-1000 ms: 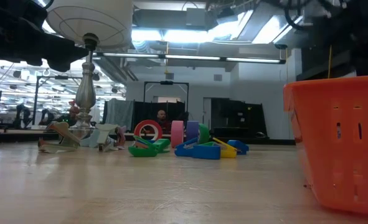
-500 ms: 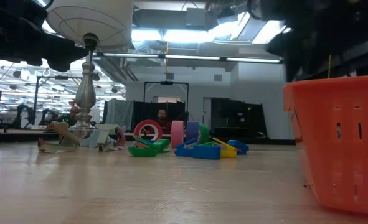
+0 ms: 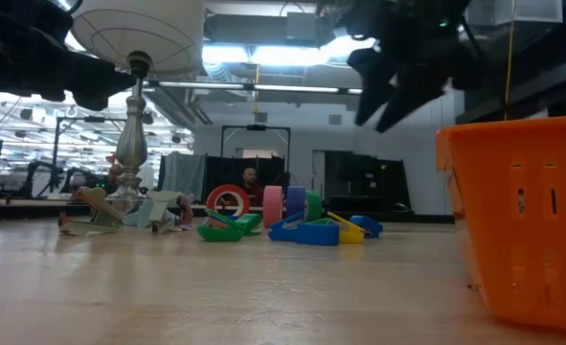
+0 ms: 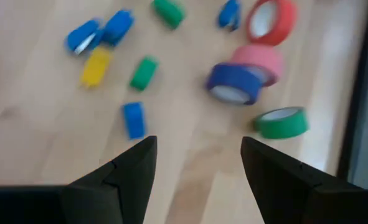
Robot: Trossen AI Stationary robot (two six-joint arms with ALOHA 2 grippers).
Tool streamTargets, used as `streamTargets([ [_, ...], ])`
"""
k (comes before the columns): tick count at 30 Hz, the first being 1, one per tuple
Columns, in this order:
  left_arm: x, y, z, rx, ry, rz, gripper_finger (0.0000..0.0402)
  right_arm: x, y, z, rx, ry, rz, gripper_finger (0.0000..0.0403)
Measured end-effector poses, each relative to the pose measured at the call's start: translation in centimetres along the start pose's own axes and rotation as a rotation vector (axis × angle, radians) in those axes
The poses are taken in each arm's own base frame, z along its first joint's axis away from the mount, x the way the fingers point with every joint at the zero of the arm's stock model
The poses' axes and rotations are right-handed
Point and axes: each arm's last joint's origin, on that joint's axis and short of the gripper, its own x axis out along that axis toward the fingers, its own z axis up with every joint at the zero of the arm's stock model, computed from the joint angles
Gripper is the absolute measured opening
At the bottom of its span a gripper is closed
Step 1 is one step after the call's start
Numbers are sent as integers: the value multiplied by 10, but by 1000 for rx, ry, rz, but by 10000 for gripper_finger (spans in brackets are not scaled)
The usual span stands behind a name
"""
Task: Pick and place Stapler, Stapler remover, tape
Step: Put the green tape into the right orange bin
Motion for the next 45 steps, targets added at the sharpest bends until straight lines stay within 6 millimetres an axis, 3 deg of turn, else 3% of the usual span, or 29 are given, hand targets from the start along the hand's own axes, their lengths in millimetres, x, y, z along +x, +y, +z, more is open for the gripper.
streamTargets([
  [15, 0, 0, 0, 0, 0, 0, 217, 14, -62, 5, 281, -213, -240, 236],
  [25, 0, 0, 0, 0, 0, 0, 216, 54, -89, -12, 410, -151, -283, 236],
  [29, 0, 0, 0, 0, 0, 0, 216, 69, -100, -20, 560, -154, -299, 236],
  [33, 0, 0, 0, 0, 0, 0, 215, 79, -107, -28, 686, -138, -301, 236],
  [45, 0, 0, 0, 0, 0, 0, 216, 80, -115, -37, 937, -149, -306, 236],
])
